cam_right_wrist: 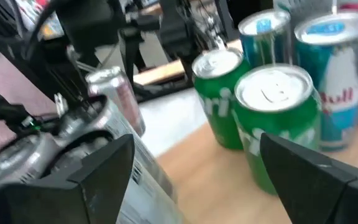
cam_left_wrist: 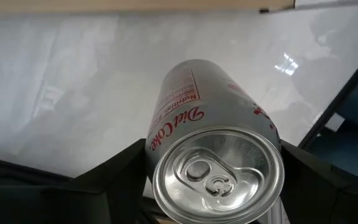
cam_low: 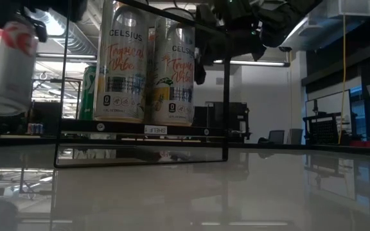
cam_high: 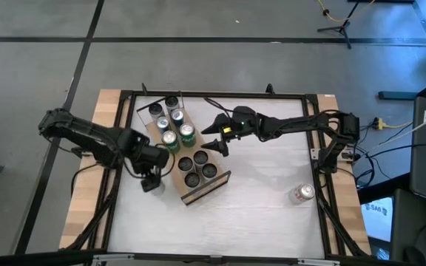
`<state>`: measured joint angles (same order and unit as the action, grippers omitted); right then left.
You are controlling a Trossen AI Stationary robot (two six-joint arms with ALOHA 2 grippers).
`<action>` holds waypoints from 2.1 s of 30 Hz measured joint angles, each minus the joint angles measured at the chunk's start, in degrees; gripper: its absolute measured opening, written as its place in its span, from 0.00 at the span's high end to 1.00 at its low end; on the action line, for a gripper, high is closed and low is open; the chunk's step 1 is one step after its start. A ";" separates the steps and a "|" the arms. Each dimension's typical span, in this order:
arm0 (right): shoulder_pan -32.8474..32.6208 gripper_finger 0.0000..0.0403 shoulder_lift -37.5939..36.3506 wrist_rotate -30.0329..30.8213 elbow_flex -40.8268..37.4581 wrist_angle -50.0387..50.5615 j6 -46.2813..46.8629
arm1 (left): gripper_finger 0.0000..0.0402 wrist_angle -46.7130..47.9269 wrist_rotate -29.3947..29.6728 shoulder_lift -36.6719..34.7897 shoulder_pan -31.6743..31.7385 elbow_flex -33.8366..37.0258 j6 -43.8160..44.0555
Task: Place canned beverage on shelf
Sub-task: Put the red silver soda can on the shelf
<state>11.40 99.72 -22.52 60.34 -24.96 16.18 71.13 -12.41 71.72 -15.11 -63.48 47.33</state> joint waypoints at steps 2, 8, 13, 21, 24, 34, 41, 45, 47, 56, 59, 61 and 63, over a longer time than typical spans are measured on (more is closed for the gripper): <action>0.58 0.15 0.00 0.06 0.00 1.79 -1.29 | 0.31 0.00 -0.52 0.00 2.37 0.00 -1.38; 1.95 0.15 0.00 1.20 0.00 6.86 -5.35 | 0.31 -0.03 -0.68 0.02 8.51 0.00 -4.57; 2.59 0.15 0.00 4.74 0.00 10.79 -7.52 | 0.31 -0.22 0.94 0.04 12.72 -0.02 -5.06; 2.53 0.15 0.00 7.65 0.00 15.36 -9.25 | 0.31 -2.20 3.97 0.04 17.82 -0.02 -1.14; 2.51 0.15 0.00 8.52 0.00 16.77 -9.28 | 0.31 -5.15 4.31 0.41 18.71 -0.10 0.13; 2.51 0.15 0.02 10.31 0.00 19.24 -11.92 | 0.31 -6.76 3.60 4.76 19.25 -0.48 1.58; 2.51 0.15 0.02 11.08 0.00 19.05 -12.19 | 0.31 -6.77 3.37 4.46 20.04 -0.33 4.07; 2.51 0.15 0.02 11.08 0.00 19.07 -12.21 | 0.31 -6.56 3.24 4.24 20.70 -0.22 4.65; 2.51 0.15 0.02 11.08 0.00 19.07 -12.21 | 0.30 -6.48 3.30 4.24 20.88 -0.22 4.65; 2.51 0.15 0.02 11.17 0.00 19.07 -12.23 | 0.26 -6.47 3.74 4.19 20.89 -0.15 6.41; 2.51 0.15 0.02 11.19 0.00 19.06 -12.23 | 0.25 -6.40 4.05 4.02 20.89 -0.11 6.53; 2.51 0.15 0.02 11.19 0.00 19.07 -12.23 | 0.25 -6.40 3.92 4.02 20.89 -0.11 6.33; 2.51 0.15 0.02 11.19 0.00 19.07 -12.23 | 0.25 -6.36 3.75 4.02 20.89 -0.11 6.33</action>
<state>13.91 99.74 -11.33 60.34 -5.89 3.95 64.77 -8.66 75.75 5.78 -63.59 53.67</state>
